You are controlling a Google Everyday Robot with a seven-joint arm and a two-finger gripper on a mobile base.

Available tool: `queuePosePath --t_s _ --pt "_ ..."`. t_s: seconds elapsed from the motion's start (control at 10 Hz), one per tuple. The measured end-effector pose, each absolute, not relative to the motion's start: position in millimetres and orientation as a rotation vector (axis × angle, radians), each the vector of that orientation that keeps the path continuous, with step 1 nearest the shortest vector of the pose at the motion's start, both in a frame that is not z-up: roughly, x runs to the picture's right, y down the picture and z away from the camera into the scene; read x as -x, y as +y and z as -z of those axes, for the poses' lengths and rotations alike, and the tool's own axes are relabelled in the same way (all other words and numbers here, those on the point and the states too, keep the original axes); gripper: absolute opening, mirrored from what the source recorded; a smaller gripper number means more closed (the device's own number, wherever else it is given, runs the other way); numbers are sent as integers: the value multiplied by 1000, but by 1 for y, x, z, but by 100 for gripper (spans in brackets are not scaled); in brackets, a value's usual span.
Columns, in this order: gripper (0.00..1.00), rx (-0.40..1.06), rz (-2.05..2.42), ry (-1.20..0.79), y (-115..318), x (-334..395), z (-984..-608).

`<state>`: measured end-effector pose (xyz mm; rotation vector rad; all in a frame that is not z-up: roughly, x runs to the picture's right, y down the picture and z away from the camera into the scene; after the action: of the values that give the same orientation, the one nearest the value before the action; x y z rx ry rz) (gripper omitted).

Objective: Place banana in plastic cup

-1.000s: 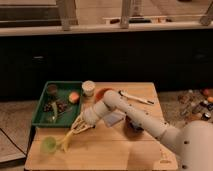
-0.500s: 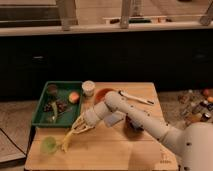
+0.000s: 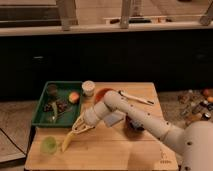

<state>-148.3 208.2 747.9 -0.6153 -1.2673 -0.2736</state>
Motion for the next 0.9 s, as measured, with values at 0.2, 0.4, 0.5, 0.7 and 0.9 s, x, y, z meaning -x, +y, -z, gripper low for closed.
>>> queuePosePath --t_s 0.2,0.4,0.5,0.7,0.9 --pt "0 616 269 -1245 207 145 -749" --pt "0 623 278 -1223 203 144 -748" --pt "0 635 293 -1209 200 144 -745" --pt "0 667 319 -1193 193 144 -741" --pt "0 715 371 -1179 183 151 -732"
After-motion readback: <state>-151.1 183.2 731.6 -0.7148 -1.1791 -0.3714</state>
